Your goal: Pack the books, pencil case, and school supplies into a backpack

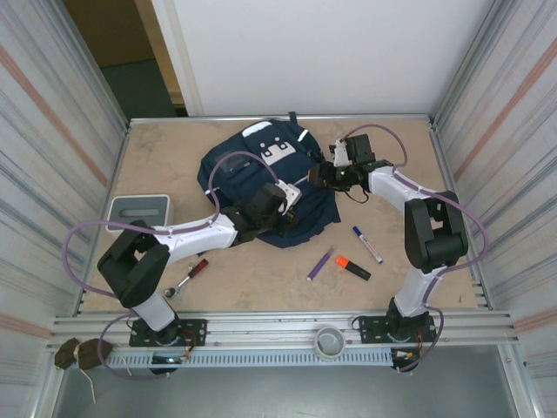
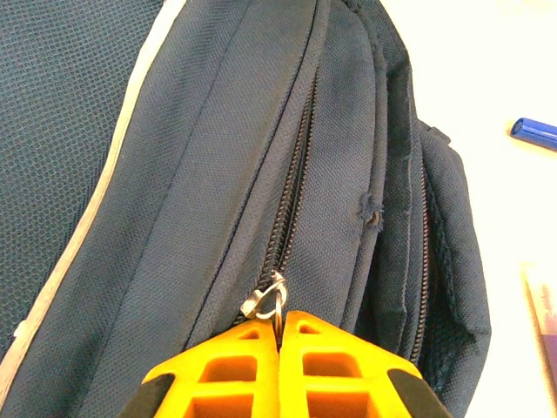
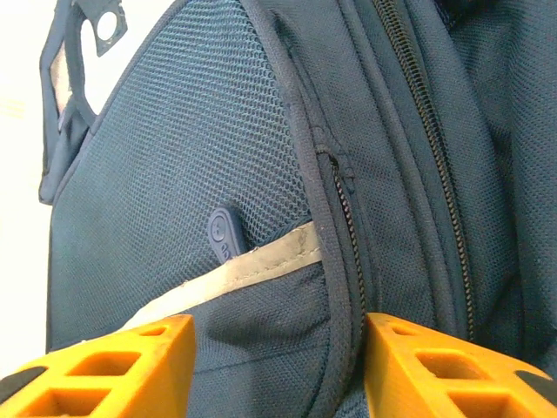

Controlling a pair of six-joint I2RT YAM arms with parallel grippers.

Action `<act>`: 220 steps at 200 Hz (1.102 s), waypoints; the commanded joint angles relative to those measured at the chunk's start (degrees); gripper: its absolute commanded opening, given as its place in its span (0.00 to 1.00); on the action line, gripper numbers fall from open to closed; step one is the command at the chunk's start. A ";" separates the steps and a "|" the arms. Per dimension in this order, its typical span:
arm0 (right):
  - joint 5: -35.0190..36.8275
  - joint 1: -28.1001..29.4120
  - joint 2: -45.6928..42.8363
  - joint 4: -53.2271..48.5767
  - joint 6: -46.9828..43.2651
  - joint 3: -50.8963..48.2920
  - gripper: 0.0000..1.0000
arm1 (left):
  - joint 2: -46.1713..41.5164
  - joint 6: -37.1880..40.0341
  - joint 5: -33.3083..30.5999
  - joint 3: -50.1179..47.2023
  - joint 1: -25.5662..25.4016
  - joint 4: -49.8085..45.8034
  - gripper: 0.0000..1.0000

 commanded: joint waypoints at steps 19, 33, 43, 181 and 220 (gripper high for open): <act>-0.52 0.60 0.57 2.04 1.41 0.01 0.18 | -1.91 0.53 -2.51 -1.67 -0.25 0.16 0.00; -0.35 0.04 -0.03 1.88 1.07 -0.17 0.09 | -3.47 0.75 -4.73 -3.49 0.00 -0.41 0.00; -0.37 -0.41 -0.44 1.56 0.68 -0.34 0.04 | -4.82 0.49 -5.48 -4.92 0.72 -0.93 0.00; -1.50 -3.40 -0.64 -5.12 -8.16 2.26 0.00 | -18.85 -4.06 -6.43 -19.50 18.79 -1.43 0.00; -3.88 -3.18 0.94 -6.54 -9.26 4.37 0.00 | -10.77 -1.17 -6.85 -12.03 18.91 -2.06 0.16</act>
